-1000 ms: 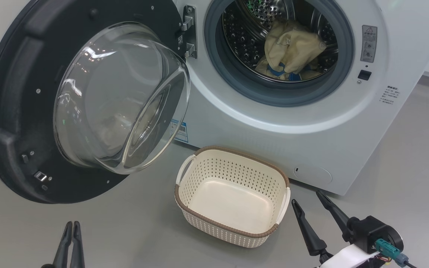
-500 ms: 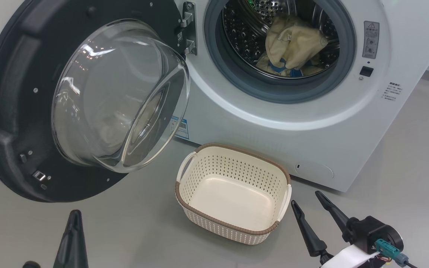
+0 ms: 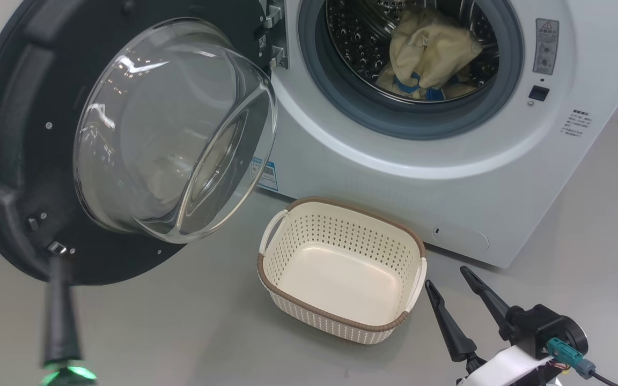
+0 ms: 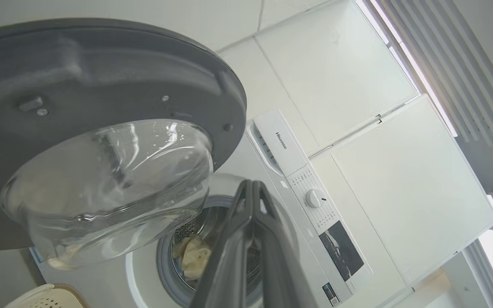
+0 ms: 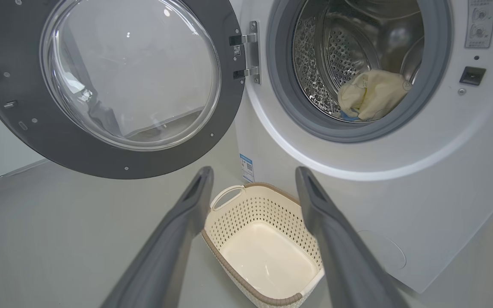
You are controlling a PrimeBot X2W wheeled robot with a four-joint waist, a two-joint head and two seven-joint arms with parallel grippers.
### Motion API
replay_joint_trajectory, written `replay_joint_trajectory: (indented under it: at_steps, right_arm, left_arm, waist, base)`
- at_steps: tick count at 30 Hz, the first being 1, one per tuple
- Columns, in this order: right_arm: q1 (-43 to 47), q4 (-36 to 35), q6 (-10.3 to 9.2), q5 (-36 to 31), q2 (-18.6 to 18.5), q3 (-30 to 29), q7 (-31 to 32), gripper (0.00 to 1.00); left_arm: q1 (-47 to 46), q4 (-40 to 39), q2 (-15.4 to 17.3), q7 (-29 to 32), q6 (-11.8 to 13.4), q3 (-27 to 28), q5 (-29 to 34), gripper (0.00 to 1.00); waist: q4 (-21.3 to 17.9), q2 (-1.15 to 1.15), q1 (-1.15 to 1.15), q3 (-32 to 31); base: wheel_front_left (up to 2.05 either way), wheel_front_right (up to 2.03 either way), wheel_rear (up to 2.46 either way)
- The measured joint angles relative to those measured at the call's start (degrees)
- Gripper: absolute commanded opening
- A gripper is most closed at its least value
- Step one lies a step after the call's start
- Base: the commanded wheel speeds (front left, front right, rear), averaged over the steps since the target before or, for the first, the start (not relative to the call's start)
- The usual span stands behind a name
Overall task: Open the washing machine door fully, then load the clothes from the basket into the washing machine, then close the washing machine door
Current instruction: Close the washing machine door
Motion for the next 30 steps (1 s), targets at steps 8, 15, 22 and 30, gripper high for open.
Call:
replay_joint_trajectory:
  at_steps: [8, 15, 22, 30]
  right_arm:
    - [-0.13, -0.25, 0.0, 0.0, -0.35, 0.08, 0.18, 1.0]
    - [-0.18, -0.33, 0.0, 0.0, -0.56, 0.25, 0.65, 1.0]
    - [-0.2, -1.07, 0.0, 0.0, -1.47, 0.2, 0.74, 1.0]
    - [-0.21, -2.26, -0.08, 0.0, -2.01, -0.51, 1.2, 1.0]
  left_arm:
    - [-4.8, 4.85, -0.1, -0.3, -1.08, 18.06, -16.04, 0.0]
    - [-11.61, 12.28, 0.59, -0.31, -1.22, 25.9, -19.45, 0.0]
    - [-19.08, 23.18, 8.51, 0.97, 3.96, 31.42, -23.62, 0.0]
    - [-27.39, 33.89, 15.23, 6.95, 10.81, 28.25, -24.79, 0.0]
  waist:
    - [0.21, 0.0, 0.0, 0.97]
    - [-0.02, 0.0, 0.0, 1.55]
    - [-0.44, 0.0, 0.0, 2.18]
    - [-1.09, 0.0, 0.0, 3.69]
  base:
    - [0.0, 0.0, 0.0]
    - [0.0, 0.0, 0.0]
    - [0.0, 0.0, 0.0]
    - [0.0, 0.0, 0.0]
